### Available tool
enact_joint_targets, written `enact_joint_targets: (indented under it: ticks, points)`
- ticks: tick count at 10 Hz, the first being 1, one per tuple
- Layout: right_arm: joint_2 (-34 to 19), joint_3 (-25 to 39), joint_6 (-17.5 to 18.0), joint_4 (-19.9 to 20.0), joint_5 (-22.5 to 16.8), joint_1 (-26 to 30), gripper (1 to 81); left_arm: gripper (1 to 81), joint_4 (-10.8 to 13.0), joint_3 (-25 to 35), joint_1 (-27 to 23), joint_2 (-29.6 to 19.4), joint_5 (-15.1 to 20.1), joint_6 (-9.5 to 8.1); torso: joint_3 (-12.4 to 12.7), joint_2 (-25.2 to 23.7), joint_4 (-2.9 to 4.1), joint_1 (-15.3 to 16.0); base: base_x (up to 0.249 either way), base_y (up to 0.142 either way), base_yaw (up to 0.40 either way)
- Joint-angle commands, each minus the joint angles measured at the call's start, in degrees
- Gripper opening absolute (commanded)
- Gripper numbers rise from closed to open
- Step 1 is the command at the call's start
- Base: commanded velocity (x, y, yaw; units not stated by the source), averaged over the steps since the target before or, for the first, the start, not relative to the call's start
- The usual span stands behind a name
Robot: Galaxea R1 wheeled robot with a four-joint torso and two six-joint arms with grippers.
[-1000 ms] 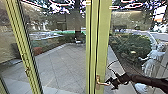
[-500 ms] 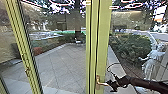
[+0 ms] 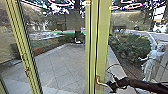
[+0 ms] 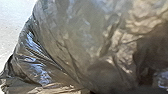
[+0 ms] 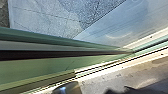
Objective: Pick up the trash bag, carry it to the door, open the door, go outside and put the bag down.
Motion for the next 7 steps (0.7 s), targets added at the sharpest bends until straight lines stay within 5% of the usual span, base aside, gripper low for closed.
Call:
enact_joint_targets:
  ticks: [1,7]
  points:
    - [4.08,0.09,-0.76,-0.78,-9.1,2.23,81.1,1.0,-0.43,0.23,-3.1,0.14,4.57,0.23,0.0,0.0,0.0,0.0,0.0,0.0,0.0]
    - [11.28,-7.29,-0.85,-1.75,-11.31,-1.19,81.1,1.0,-0.43,0.23,-2.57,0.06,4.57,0.23,0.09,-0.05,-0.02,-0.04,0.0,0.0,0.0]
